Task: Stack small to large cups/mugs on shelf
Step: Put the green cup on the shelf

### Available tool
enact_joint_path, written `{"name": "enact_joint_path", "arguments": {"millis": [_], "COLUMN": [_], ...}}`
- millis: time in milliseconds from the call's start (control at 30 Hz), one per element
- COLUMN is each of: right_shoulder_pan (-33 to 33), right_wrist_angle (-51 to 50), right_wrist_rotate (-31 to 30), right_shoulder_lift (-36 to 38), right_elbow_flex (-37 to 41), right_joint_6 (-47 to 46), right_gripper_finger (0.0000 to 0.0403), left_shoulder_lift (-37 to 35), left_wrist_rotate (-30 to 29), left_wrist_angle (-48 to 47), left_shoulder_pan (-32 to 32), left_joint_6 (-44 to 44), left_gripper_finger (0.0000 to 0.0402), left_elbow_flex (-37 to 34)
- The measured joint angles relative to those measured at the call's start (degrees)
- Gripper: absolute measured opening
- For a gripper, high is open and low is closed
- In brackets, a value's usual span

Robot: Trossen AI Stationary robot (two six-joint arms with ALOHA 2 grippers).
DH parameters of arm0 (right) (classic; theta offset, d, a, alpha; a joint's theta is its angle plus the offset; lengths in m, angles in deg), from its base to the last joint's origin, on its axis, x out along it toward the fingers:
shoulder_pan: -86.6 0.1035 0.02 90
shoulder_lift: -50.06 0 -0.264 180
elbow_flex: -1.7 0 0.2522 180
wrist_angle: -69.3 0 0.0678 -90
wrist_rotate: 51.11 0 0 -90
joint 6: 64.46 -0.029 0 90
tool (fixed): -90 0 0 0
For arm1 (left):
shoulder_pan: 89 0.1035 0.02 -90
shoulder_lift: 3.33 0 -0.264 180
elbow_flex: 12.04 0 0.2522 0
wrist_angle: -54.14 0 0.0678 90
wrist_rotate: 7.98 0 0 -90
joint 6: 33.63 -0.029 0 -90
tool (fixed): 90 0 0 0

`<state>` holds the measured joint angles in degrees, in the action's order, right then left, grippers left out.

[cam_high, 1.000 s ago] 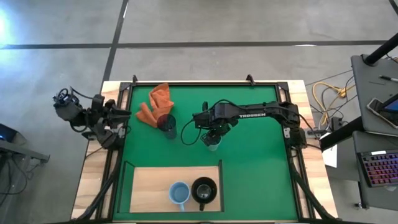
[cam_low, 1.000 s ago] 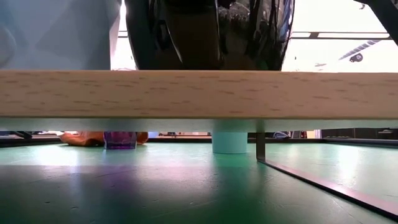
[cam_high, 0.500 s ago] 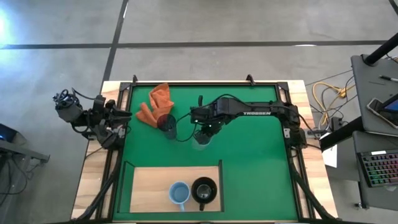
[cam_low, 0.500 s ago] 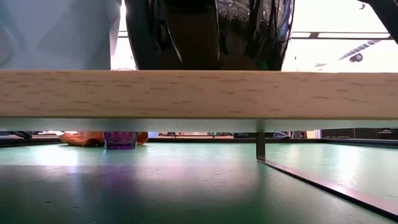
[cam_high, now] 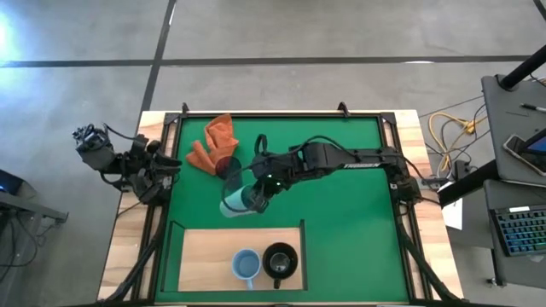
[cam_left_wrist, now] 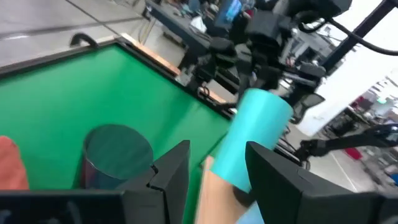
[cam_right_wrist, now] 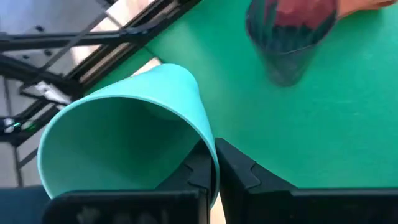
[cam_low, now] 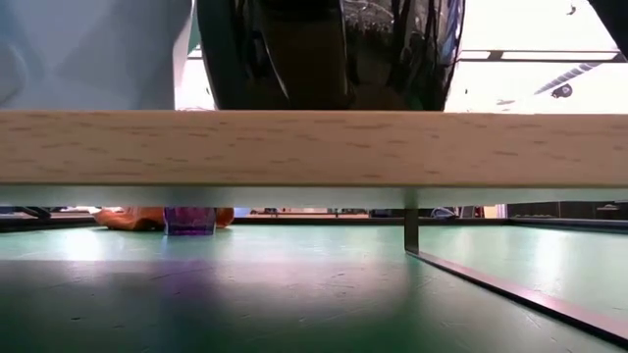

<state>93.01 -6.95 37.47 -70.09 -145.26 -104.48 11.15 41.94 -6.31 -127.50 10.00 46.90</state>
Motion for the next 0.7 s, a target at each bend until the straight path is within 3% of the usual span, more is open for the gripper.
{"name": "enact_joint_path", "arguments": {"millis": [400,700], "right_shoulder_pan": [-3.2,-4.9], "right_wrist_angle": [-1.2,2.7], "right_wrist_rotate": [0.5,7.3], "right_shoulder_lift": [-7.3,-14.1], "right_elbow_flex": [0.3,-1.6], "right_joint_6": [1.7,4.1], "right_gripper_finger": [0.0009,0.0009], "left_shoulder_lift": [1.4,4.7], "left_wrist_rotate": [1.2,1.4], "left_wrist_angle": [0.3,0.2], "left_shoulder_pan": [0.0,0.0], "left_joint_6": [1.1,1.0], "left_gripper_finger": [0.0141,0.0141], "left_elbow_flex": [-0.4,-0.4]}}
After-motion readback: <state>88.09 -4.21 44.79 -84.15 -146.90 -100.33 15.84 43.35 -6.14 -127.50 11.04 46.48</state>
